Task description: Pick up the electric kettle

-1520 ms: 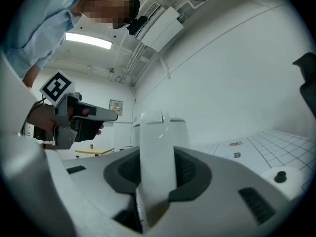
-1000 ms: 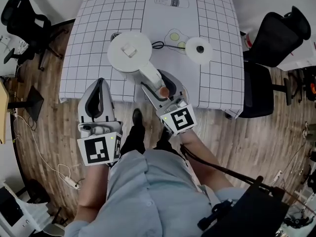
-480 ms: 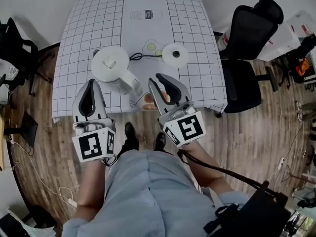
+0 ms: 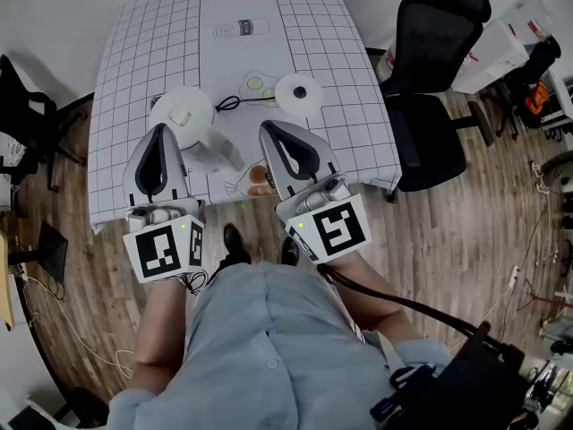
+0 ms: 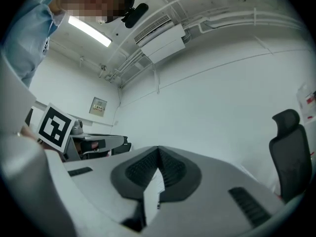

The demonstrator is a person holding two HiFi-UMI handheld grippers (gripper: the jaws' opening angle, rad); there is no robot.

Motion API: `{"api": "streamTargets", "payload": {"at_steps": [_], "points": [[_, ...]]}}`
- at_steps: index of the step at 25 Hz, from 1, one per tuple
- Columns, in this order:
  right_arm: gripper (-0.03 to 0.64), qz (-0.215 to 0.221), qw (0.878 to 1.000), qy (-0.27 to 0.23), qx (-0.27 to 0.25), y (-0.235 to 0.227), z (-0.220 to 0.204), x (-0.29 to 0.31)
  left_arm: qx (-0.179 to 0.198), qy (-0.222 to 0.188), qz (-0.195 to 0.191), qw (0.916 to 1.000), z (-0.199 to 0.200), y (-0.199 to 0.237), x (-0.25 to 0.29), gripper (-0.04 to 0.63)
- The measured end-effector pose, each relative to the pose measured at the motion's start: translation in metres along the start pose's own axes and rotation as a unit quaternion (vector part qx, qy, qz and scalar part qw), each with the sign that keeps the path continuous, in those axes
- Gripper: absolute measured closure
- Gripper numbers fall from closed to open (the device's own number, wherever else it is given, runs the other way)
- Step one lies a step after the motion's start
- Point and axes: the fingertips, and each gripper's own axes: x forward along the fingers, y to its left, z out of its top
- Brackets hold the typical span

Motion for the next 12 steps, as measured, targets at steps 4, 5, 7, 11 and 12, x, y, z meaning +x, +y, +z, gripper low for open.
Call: {"api": "streamTargets", "payload": {"at_steps": [4, 5, 7, 11, 12], "points": [[0.617, -0.001, 1.0, -0.007, -0.001, -0.0023, 0.0065, 0.0, -0.001, 0.0, -0.005, 1.0, -0.0006, -0.0044, 0.0, 0.595], [0.615, -0.001, 1.0, -0.007, 0.0, -0.0034, 0.0075, 0.0006, -0.002, 0.001, -0.006, 1.0, -0.0012, -0.0052, 0.0006, 0.595], [0.616, -0.002, 1.0, -0.006, 0.001, -0.0048, 0.008, 0.0025, -0.004, 0.002, -0.007, 1.0, -0.0024, -0.0055, 0.0016, 0.595], [0.616, -0.001, 1.0, -0.005, 0.001, -0.0028, 0.0045, 0.0022, -0.005, 0.001, -0.007, 1.0, -0.0047, -0.0059, -0.0004, 0.595], [0.617, -0.001, 1.0, -0.007, 0.0, -0.0017, 0.003, 0.0, -0.004, 0.0, -0.007, 1.0, -0.0056, -0.007, -0.0024, 0.595]]}}
